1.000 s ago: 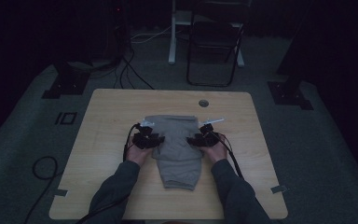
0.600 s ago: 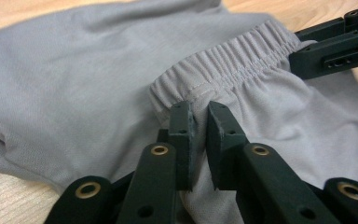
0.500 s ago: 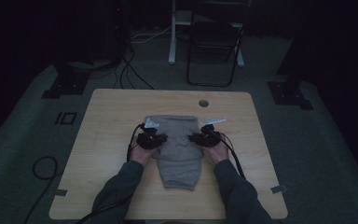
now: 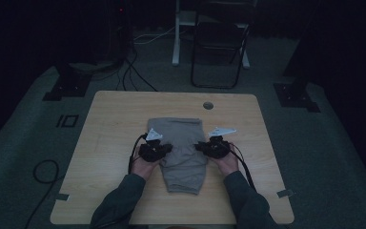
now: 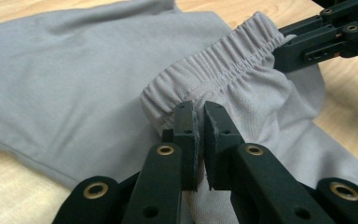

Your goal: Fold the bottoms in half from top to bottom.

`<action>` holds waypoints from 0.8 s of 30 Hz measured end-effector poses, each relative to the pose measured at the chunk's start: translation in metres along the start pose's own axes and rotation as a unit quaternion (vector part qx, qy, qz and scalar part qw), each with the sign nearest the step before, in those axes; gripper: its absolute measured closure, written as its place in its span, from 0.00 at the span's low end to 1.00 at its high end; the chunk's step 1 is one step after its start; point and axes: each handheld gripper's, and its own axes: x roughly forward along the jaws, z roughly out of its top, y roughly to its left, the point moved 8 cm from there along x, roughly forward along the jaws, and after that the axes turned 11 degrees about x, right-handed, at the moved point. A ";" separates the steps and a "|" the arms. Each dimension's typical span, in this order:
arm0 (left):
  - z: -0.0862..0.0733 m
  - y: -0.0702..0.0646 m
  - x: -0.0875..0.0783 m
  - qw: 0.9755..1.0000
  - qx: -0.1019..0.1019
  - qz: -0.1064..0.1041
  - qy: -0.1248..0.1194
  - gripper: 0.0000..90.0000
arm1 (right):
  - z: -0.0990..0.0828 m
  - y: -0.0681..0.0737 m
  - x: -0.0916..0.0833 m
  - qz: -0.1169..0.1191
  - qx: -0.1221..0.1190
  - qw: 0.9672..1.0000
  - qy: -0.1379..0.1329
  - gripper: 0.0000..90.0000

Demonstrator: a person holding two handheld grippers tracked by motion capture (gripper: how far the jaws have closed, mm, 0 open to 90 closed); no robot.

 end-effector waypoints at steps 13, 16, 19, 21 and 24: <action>0.000 0.031 -0.002 0.999 -0.031 0.040 0.004 0.82 | -0.017 0.010 -0.008 -0.001 -0.040 0.999 -0.010 0.90; -0.002 0.040 0.012 0.998 -0.034 0.045 0.028 0.81 | -0.016 0.011 -0.011 0.002 -0.040 0.999 -0.020 0.90; -0.006 0.040 0.024 0.997 -0.031 0.045 0.047 0.80 | -0.015 0.012 -0.013 0.005 -0.040 0.999 -0.027 0.90; -0.009 0.035 0.029 0.997 -0.024 0.042 0.055 0.79 | -0.015 0.013 -0.016 0.009 -0.042 0.998 -0.035 0.90; -0.011 0.027 0.032 0.998 -0.014 0.038 0.056 0.79 | -0.015 0.014 -0.020 0.009 -0.041 0.998 -0.042 0.90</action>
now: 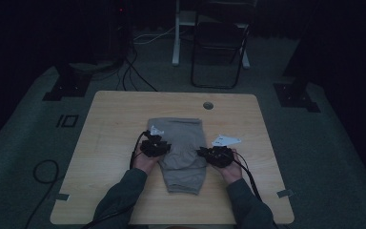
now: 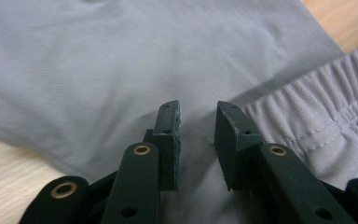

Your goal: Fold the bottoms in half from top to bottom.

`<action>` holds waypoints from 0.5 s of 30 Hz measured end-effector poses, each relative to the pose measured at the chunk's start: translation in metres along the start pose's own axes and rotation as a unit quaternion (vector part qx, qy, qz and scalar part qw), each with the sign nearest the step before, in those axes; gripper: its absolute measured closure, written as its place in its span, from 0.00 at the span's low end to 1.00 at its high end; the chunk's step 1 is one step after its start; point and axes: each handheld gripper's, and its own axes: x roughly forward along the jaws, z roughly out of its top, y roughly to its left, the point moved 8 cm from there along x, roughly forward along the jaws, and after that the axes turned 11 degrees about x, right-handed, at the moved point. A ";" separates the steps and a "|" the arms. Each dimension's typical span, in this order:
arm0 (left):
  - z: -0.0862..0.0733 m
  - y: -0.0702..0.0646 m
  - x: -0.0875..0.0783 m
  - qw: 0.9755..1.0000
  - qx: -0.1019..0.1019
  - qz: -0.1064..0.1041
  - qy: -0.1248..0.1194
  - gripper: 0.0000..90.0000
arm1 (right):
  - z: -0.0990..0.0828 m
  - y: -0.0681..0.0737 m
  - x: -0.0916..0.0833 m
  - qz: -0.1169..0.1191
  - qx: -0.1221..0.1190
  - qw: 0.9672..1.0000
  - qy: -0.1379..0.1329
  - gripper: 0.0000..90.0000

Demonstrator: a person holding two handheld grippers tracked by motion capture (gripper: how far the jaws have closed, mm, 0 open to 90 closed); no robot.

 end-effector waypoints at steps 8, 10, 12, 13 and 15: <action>-0.001 -0.019 -0.009 0.999 0.002 -0.044 -0.023 0.77 | -0.004 -0.002 -0.007 0.009 0.010 1.000 -0.003 0.88; -0.001 -0.023 -0.012 0.998 0.005 -0.053 -0.033 0.76 | -0.006 -0.004 -0.008 0.010 0.014 1.000 0.002 0.83; -0.003 -0.028 -0.016 0.998 0.010 -0.057 -0.036 0.76 | -0.008 -0.005 -0.010 0.013 0.017 1.000 0.006 0.79; -0.004 -0.030 -0.017 0.997 0.009 -0.060 -0.039 0.76 | -0.009 -0.006 -0.011 0.015 0.019 1.000 0.006 0.76; -0.007 -0.033 -0.019 0.997 0.013 -0.063 -0.039 0.76 | -0.007 -0.007 -0.015 0.020 0.023 1.000 0.001 0.72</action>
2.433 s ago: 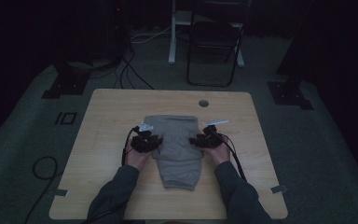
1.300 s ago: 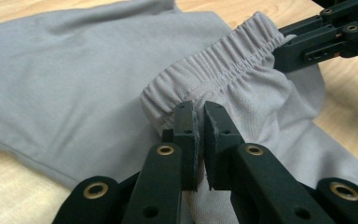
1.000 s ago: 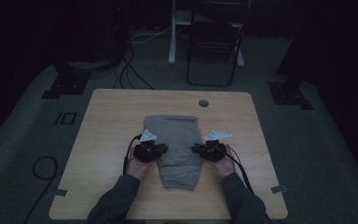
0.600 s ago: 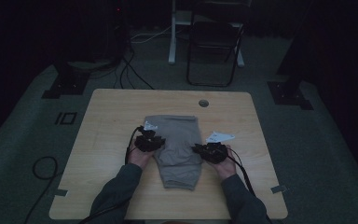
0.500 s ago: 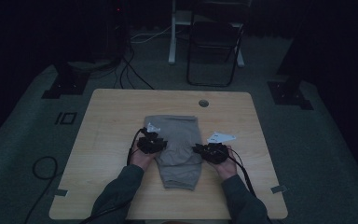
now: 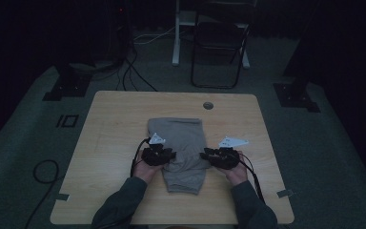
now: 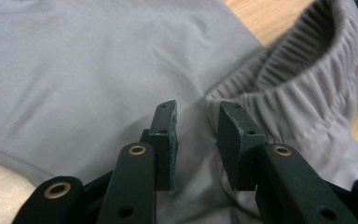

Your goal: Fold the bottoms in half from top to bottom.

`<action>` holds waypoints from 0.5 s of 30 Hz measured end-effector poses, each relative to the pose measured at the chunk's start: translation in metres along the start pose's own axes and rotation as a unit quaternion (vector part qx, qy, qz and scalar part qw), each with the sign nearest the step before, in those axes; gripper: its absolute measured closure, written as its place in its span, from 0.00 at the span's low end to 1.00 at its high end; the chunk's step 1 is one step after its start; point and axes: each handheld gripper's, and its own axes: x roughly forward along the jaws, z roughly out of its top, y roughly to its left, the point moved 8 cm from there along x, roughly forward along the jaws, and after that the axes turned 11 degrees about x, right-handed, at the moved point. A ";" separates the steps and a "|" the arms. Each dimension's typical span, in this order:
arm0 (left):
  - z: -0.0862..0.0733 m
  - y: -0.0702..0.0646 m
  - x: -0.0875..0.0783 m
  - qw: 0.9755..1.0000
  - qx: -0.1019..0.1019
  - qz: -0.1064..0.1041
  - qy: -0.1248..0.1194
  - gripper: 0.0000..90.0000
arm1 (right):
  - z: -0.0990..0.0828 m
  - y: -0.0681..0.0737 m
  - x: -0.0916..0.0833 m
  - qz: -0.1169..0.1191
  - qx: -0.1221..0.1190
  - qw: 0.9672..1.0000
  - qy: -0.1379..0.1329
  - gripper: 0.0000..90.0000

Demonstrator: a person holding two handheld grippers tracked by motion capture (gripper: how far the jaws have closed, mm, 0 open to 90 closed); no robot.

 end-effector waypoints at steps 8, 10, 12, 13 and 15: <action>-0.007 -0.016 0.000 1.000 0.018 -0.016 0.005 0.74 | 0.015 -0.015 -0.011 -0.008 0.037 0.999 -0.035 0.69; -0.009 -0.017 0.001 1.000 0.020 -0.016 0.008 0.74 | 0.017 -0.021 -0.011 -0.020 0.048 0.998 -0.036 0.69; -0.010 -0.017 0.001 1.000 0.018 -0.016 0.010 0.74 | 0.018 -0.026 -0.008 -0.035 0.059 0.997 -0.026 0.68; -0.010 -0.017 0.001 1.000 0.019 -0.016 0.010 0.75 | 0.018 -0.027 -0.006 -0.041 0.064 0.997 -0.020 0.68; -0.011 -0.019 0.001 1.000 0.021 -0.016 0.010 0.75 | 0.017 -0.032 0.000 -0.062 0.071 0.996 -0.005 0.70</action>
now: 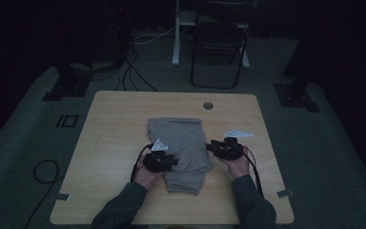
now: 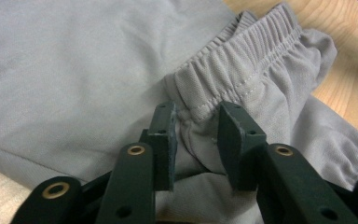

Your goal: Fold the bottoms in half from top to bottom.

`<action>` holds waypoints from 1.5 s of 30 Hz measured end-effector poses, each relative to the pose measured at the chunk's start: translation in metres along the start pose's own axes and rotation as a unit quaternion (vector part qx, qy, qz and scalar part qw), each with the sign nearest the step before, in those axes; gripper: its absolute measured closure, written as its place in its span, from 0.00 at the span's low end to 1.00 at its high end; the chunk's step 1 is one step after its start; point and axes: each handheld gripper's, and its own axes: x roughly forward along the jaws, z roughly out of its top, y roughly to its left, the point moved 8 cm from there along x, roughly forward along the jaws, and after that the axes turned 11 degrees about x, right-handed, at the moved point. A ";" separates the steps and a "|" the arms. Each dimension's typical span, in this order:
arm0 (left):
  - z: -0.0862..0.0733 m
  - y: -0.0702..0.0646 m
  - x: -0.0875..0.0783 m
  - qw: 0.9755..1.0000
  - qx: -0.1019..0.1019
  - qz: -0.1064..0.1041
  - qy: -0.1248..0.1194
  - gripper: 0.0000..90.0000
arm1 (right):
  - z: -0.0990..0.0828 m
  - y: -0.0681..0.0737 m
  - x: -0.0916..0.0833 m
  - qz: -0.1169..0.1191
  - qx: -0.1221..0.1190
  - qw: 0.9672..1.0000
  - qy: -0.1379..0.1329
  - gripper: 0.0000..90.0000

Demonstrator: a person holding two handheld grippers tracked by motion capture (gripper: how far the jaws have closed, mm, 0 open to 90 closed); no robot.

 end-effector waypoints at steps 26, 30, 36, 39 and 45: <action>-0.010 -0.020 -0.020 0.999 0.038 -0.017 0.000 1.00 | -0.035 0.011 0.012 0.059 -0.009 0.994 0.090 0.75; -0.010 -0.015 -0.024 0.999 0.034 -0.007 -0.003 0.97 | -0.042 0.020 0.006 0.078 -0.017 0.992 0.092 0.74; 0.003 0.012 -0.018 1.000 0.011 0.021 -0.002 0.91 | -0.049 0.029 0.001 0.097 -0.023 0.990 0.098 0.74; 0.010 0.017 -0.004 1.000 0.014 0.016 0.012 0.90 | -0.051 0.032 0.000 0.103 -0.022 0.989 0.101 0.73; 0.010 0.005 0.018 0.999 0.037 -0.014 0.037 0.89 | -0.053 0.033 -0.004 0.114 -0.027 0.988 0.101 0.72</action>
